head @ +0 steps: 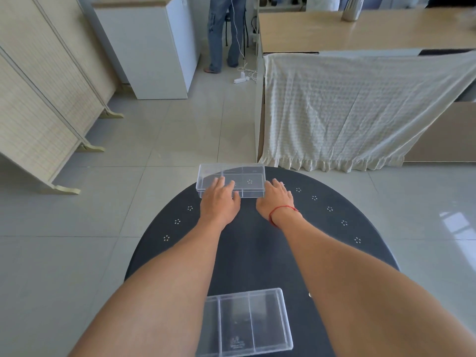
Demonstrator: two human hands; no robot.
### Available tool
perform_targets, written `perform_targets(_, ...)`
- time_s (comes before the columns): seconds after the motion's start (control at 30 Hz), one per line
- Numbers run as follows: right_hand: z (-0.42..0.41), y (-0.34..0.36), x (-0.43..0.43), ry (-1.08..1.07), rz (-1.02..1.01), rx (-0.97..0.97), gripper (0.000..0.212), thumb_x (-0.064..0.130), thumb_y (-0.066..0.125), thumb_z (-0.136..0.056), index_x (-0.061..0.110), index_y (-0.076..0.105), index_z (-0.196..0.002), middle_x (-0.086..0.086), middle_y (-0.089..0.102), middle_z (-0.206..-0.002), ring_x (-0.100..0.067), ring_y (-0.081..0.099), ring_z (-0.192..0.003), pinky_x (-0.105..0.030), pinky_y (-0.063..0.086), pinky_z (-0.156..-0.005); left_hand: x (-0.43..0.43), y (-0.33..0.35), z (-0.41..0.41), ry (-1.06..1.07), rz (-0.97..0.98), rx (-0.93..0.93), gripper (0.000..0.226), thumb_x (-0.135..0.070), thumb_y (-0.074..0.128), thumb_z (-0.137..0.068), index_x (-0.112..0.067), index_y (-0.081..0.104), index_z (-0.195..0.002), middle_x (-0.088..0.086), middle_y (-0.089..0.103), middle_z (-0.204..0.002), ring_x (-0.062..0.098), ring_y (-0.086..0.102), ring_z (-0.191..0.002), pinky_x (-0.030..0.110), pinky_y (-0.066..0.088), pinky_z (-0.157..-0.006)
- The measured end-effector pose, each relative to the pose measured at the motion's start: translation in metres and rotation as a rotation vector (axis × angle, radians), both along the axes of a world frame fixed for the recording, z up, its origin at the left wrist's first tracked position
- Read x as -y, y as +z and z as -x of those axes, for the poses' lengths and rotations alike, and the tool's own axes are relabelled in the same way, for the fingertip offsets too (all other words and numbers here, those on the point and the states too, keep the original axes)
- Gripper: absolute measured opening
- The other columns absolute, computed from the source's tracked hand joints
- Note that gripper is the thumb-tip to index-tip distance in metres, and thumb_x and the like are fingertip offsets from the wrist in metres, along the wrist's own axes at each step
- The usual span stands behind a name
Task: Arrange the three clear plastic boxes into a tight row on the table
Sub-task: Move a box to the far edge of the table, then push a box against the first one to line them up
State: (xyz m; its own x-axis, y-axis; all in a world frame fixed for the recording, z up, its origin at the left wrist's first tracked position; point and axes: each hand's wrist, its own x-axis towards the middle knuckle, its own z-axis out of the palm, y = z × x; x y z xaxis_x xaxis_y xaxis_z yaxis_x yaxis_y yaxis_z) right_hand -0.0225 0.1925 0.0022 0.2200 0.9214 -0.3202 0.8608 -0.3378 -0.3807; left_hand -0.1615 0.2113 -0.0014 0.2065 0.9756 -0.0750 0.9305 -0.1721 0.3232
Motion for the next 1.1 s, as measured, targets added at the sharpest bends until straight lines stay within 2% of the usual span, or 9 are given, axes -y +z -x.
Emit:
perform_targets(0.1, -0.023, 0.014, 0.036, -0.043, -0.001, -0.003, 0.051, 0.019, 0.045, -0.092, 0.008, 0.040, -0.141, -0.011, 0.031, -0.155, -0.028, 0.021, -0.147, -0.046, 0.022, -0.119, 0.035, 0.015, -0.025, -0.023, 0.018, -0.019, 0.041, -0.024, 0.035, -0.099, -0.010, 0.055, -0.132, 0.013, 0.046, -0.144, 0.027, 0.037, -0.135, 0.040, 0.039, -0.102)
perform_targets(0.17, -0.042, 0.019, 0.064, -0.075, -0.008, -0.010, 0.049, 0.018, 0.045, -0.091, 0.008, 0.041, -0.139, -0.011, 0.031, -0.155, -0.028, 0.022, -0.147, -0.046, 0.021, -0.120, 0.061, 0.018, -0.044, -0.044, 0.045, -0.019, 0.042, -0.024, 0.034, -0.098, -0.011, 0.053, -0.133, 0.011, 0.046, -0.145, 0.027, 0.035, -0.137, 0.041, 0.037, -0.104)
perform_targets(0.37, -0.110, 0.011, 0.151, -0.225, 0.042, -0.025, 0.050, 0.021, 0.046, -0.091, 0.008, 0.042, -0.140, -0.011, 0.030, -0.156, -0.029, 0.023, -0.147, -0.048, 0.020, -0.121, 0.142, 0.010, -0.114, -0.104, 0.170, 0.047, 0.047, -0.032, 0.038, -0.100, -0.013, 0.045, -0.142, 0.013, 0.028, -0.157, 0.025, 0.020, -0.147, 0.040, 0.027, -0.113)
perform_targets(0.47, -0.137, 0.001, 0.190, -0.320, 0.058, -0.053, 0.057, 0.022, 0.047, -0.092, 0.010, 0.035, -0.146, -0.011, 0.027, -0.158, -0.030, 0.022, -0.148, -0.049, 0.019, -0.121, 0.172, 0.000, -0.140, -0.120, 0.241, 0.054, 0.053, -0.037, 0.039, -0.099, -0.014, 0.037, -0.147, 0.013, 0.022, -0.159, 0.027, 0.017, -0.148, 0.043, 0.026, -0.114)
perform_targets(0.57, -0.161, -0.013, 0.229, -0.438, 0.088, -0.071, 0.059, 0.021, 0.048, -0.091, 0.012, 0.034, -0.148, -0.012, 0.023, -0.159, -0.032, 0.020, -0.148, -0.049, 0.022, -0.120, 0.196, -0.013, -0.160, -0.113, 0.319, 0.052, 0.059, -0.040, 0.041, -0.098, -0.014, 0.029, -0.149, 0.014, 0.025, -0.157, 0.029, 0.025, -0.143, 0.045, 0.031, -0.110)
perform_targets(0.67, -0.176, -0.029, 0.260, -0.606, 0.136, -0.105, 0.068, 0.032, 0.054, -0.091, 0.015, 0.026, -0.151, -0.012, 0.011, -0.163, -0.039, 0.016, -0.148, -0.050, 0.025, -0.119, 0.212, -0.026, -0.172, -0.067, 0.422, 0.105, 0.072, -0.044, 0.045, -0.095, -0.017, 0.012, -0.154, 0.012, 0.028, -0.156, 0.031, 0.034, -0.140, 0.047, 0.036, -0.108)
perform_targets(0.73, -0.180, -0.036, 0.270, -0.706, 0.133, -0.206, 0.074, 0.035, 0.057, -0.089, 0.018, 0.021, -0.152, -0.015, 0.018, -0.160, -0.041, 0.030, -0.142, -0.049, 0.033, -0.113, 0.219, -0.030, -0.177, -0.042, 0.439, 0.153, 0.078, -0.041, 0.050, -0.094, -0.018, 0.007, -0.155, 0.011, 0.034, -0.150, 0.030, 0.041, -0.134, 0.045, 0.040, -0.103)
perform_targets(0.83, -0.181, -0.038, 0.272, -0.757, 0.105, -0.318, 0.072, 0.030, 0.055, -0.089, 0.017, 0.019, -0.151, -0.019, 0.034, -0.149, -0.041, 0.047, -0.130, -0.047, 0.041, -0.106, 0.223, -0.028, -0.179, -0.005, 0.417, 0.200, 0.079, -0.038, 0.056, -0.092, -0.019, 0.012, -0.154, 0.011, 0.039, -0.146, 0.030, 0.044, -0.131, 0.042, 0.041, -0.101)
perform_targets(1.1, -0.140, 0.000, 0.212, -0.638, 0.008, -0.357, 0.076, 0.033, 0.057, -0.089, 0.020, 0.016, -0.152, -0.013, 0.027, -0.153, -0.041, 0.043, -0.132, -0.049, 0.042, -0.106, 0.177, 0.002, -0.130, 0.106, 0.266, 0.277, 0.074, -0.040, 0.058, -0.090, -0.019, 0.021, -0.152, 0.009, 0.040, -0.145, 0.029, 0.045, -0.130, 0.041, 0.042, -0.100)
